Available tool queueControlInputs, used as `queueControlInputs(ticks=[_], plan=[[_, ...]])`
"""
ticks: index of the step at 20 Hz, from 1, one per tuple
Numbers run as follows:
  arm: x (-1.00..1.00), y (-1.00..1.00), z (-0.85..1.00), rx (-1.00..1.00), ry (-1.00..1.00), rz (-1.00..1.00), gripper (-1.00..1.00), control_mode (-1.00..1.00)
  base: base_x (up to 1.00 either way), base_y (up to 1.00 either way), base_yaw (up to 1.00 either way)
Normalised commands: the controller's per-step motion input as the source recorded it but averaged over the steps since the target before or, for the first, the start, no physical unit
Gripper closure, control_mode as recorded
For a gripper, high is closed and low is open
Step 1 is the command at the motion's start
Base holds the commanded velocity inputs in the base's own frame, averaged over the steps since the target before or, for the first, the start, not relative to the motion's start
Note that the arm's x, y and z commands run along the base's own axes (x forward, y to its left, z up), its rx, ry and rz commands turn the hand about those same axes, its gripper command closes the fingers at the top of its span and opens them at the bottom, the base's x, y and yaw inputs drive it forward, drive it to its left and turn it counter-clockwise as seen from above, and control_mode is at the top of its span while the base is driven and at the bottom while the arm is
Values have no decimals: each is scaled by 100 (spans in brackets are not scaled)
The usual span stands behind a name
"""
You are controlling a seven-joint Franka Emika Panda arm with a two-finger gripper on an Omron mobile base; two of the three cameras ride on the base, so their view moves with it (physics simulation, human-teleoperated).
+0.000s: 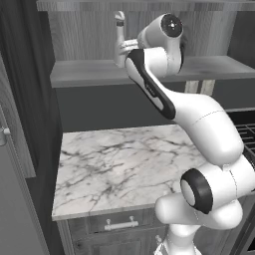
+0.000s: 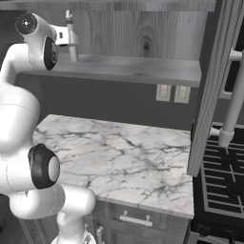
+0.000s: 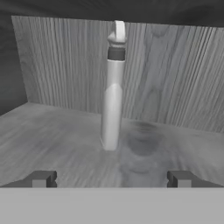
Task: Move the cutting board and knife to the sink. Then move spray from the cabinet to the counter.
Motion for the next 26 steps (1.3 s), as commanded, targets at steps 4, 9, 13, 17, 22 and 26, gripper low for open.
queueControlInputs(ticks=[4, 9, 13, 17, 22, 26], plan=[[0, 0, 7, 0, 14, 6, -100, -100, 0, 0, 0], [9, 0, 0, 0, 16, 7, -100, -100, 0, 0, 0], [33, 0, -2, 0, 0, 0, -100, -100, 0, 0, 0], [26, 0, -3, 0, 0, 0, -100, -100, 0, 0, 0], [20, 1, -7, 0, 0, 0, -100, -100, 0, 0, 0], [20, 6, -12, 0, 0, 0, -100, -100, 0, 0, 0]])
